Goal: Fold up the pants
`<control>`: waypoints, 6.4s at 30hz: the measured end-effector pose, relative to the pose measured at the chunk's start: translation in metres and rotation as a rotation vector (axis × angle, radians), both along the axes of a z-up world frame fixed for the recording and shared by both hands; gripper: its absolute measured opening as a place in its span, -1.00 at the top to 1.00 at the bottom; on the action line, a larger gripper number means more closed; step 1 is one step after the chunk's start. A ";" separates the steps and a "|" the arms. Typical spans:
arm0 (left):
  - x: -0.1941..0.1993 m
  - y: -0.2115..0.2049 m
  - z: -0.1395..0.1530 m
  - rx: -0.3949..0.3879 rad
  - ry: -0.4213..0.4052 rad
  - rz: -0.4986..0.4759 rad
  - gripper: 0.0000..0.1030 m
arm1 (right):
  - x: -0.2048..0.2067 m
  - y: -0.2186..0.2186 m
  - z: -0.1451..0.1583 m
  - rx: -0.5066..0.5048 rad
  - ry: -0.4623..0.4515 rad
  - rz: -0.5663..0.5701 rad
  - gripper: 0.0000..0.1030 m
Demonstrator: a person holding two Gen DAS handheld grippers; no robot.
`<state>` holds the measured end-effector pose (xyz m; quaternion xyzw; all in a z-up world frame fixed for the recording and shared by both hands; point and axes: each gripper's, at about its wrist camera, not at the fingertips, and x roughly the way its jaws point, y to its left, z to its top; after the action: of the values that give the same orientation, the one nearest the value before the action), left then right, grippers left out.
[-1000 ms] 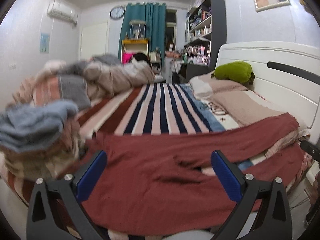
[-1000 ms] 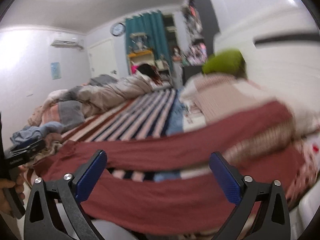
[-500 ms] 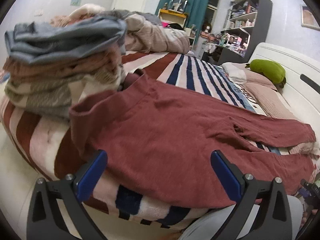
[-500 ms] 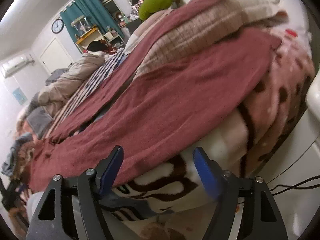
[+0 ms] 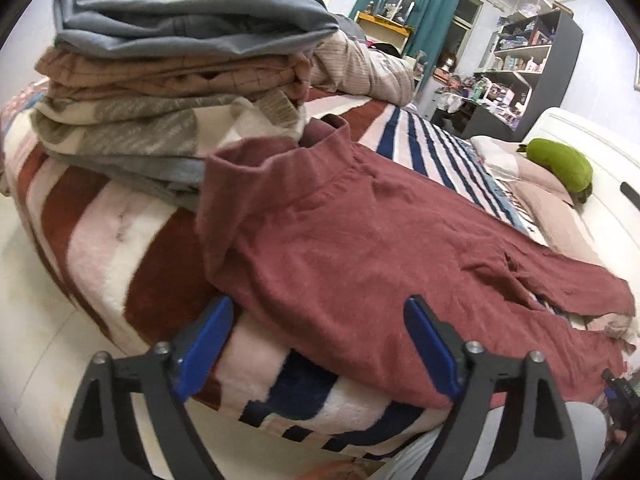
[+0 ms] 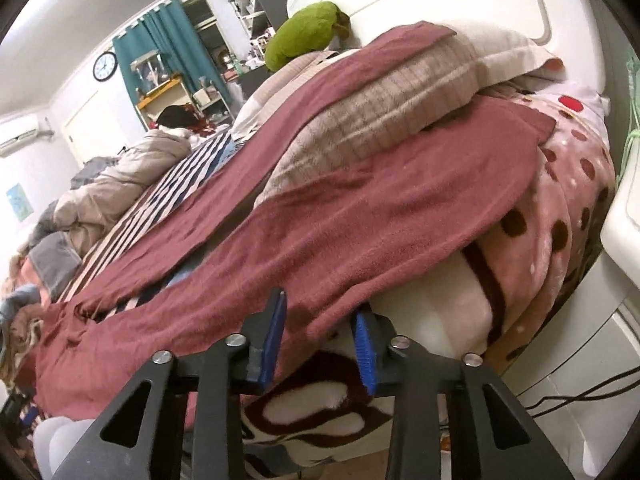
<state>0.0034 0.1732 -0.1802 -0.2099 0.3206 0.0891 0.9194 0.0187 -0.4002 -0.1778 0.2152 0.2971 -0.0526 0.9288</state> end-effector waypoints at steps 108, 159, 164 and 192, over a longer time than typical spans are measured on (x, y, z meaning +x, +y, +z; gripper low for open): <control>0.288 -0.078 0.029 0.218 0.147 -0.448 0.52 | 0.307 0.191 0.016 -0.314 0.240 0.741 0.92; 0.171 -0.131 0.091 0.206 0.008 -0.429 -0.21 | 0.088 0.009 0.031 -0.855 0.161 0.068 0.92; 0.174 -0.131 0.096 0.202 -0.012 -0.427 -0.21 | 0.093 -0.008 0.070 -0.863 0.092 0.031 0.92; 0.210 -0.119 0.074 0.223 0.049 -0.314 -0.21 | 0.220 -0.145 0.154 -0.756 0.164 -0.092 0.40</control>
<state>0.2134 0.0538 -0.1058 -0.0520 0.3598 -0.0157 0.9314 0.2388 -0.5452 -0.0234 -0.1340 0.3201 -0.2171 0.9124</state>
